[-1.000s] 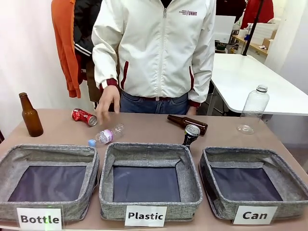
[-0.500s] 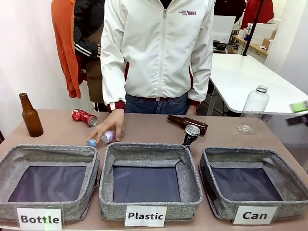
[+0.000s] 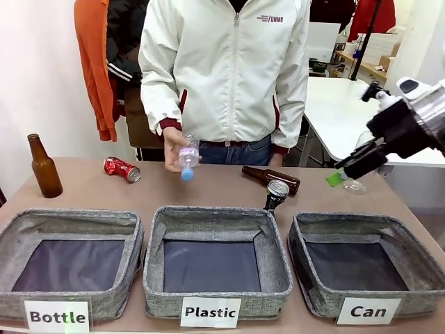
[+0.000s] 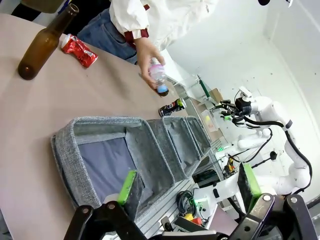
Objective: Sort the can waste into the basket.
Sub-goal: Pick up the can waste from the table and place it in the right Fabric basket.
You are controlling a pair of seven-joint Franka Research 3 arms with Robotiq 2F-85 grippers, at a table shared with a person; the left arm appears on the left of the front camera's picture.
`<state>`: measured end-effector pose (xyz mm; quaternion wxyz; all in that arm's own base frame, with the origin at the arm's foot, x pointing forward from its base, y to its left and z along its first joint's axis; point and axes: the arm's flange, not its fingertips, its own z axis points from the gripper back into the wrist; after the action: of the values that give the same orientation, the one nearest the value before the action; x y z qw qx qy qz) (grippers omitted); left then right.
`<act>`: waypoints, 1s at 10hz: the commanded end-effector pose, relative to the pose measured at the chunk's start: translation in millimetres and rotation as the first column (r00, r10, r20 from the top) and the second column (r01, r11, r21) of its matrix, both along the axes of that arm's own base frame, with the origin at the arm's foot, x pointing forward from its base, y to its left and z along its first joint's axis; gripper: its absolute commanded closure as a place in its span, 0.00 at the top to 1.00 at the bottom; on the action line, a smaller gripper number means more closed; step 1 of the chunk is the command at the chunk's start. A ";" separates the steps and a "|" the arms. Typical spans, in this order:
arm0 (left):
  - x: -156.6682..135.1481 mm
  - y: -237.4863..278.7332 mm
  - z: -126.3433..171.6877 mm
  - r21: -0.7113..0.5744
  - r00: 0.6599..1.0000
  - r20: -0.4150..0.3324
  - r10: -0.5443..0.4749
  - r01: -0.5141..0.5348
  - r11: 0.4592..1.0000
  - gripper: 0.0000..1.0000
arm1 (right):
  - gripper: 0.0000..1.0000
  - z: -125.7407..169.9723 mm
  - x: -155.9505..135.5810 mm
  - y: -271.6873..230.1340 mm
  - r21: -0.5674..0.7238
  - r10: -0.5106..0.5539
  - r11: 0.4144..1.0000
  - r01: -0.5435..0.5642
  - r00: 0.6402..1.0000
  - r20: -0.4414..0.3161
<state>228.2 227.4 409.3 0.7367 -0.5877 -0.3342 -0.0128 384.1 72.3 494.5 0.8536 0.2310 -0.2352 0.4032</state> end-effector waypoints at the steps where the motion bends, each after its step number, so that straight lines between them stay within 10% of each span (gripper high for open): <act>1: 0.0 1.4 1.6 -0.009 0.999 0.033 0.003 -0.002 1.000 1.00 | 1.00 2.5 -7.8 -11.5 0.029 0.020 0.999 -0.019 0.998 -0.056; 4: 0.0 1.4 1.6 -0.009 0.999 0.033 0.003 -0.002 1.000 1.00 | 1.00 -2.0 -0.3 -2.8 0.019 0.015 1.000 -0.014 1.000 -0.010; 10: 0.0 1.4 1.6 -0.009 0.999 0.033 0.003 -0.002 1.000 1.00 | 1.00 -44.3 99.7 -12.1 -0.168 0.386 0.914 -0.368 0.918 0.091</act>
<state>227.9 227.9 409.2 0.7361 -0.5882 -0.3347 -0.0129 465.2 64.1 453.3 0.7853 0.1888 -0.1913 0.5577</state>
